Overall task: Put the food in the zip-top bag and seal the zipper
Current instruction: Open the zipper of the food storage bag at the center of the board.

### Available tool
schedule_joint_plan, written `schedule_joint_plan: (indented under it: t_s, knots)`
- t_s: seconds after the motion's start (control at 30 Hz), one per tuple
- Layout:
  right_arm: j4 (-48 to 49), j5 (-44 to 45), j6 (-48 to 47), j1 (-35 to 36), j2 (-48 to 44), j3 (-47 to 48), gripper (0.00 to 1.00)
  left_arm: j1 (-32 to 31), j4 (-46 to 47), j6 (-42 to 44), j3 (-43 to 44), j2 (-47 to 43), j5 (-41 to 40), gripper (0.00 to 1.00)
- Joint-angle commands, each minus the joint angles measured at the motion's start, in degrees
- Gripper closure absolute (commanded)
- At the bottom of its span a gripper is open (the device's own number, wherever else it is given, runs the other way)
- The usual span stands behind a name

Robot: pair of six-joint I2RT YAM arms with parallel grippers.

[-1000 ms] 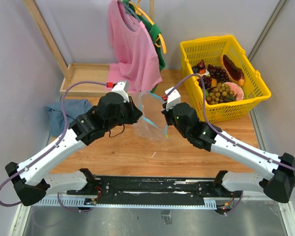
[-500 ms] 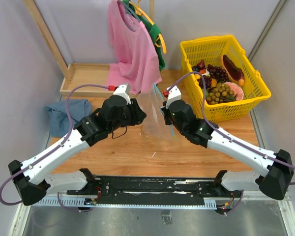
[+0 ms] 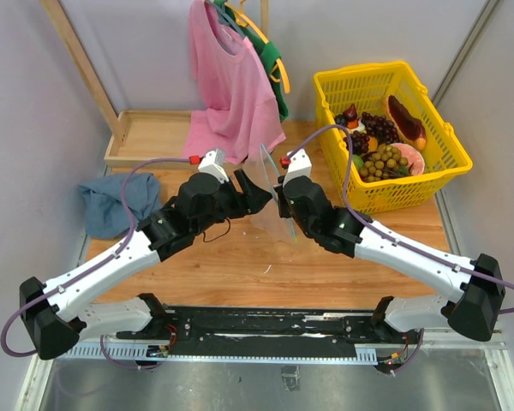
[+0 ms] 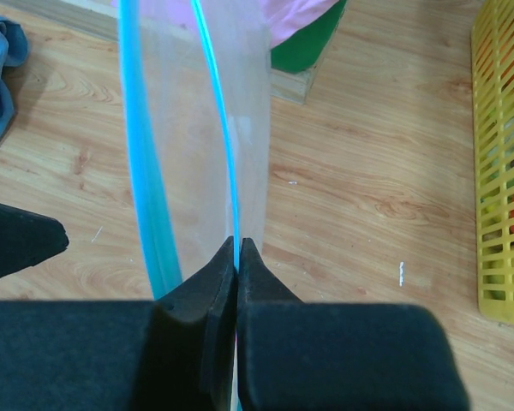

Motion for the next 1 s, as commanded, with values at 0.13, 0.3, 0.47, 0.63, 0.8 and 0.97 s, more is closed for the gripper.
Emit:
schedule_joint_plan:
  t_s: [0.13, 0.3, 0.47, 0.63, 0.8, 0.97]
  knots:
    - [1.5, 3.6, 2.3, 3.3, 0.4, 1.4, 0.99, -0.7, 4.8, -3.7, -2.2, -2.6, -4.2, 0.28]
    - [3.0, 3.8, 2.1, 3.6, 1.0, 1.3, 0.99, -0.7, 3.8, -3.4, -1.8, 0.3, -6.6, 0.33]
    - [4.1, 5.0, 1.4, 5.1, 1.3, 1.1, 1.0, -0.7, 1.6, -2.9, 0.0, 3.4, -5.6, 0.42]
    - [6.4, 5.5, 1.3, 5.9, 1.4, 0.1, 1.0, -0.7, 1.9, -3.2, 0.0, 5.4, -4.5, 0.45]
    - [6.0, 7.2, 1.0, 6.0, 2.8, 0.7, 0.99, -0.7, -1.1, -3.1, 0.6, 6.5, -4.9, 0.51]
    - [5.1, 11.9, -1.1, 5.6, 1.6, -0.5, 0.99, -0.7, -5.9, -0.3, 1.1, 3.6, -8.6, 0.71]
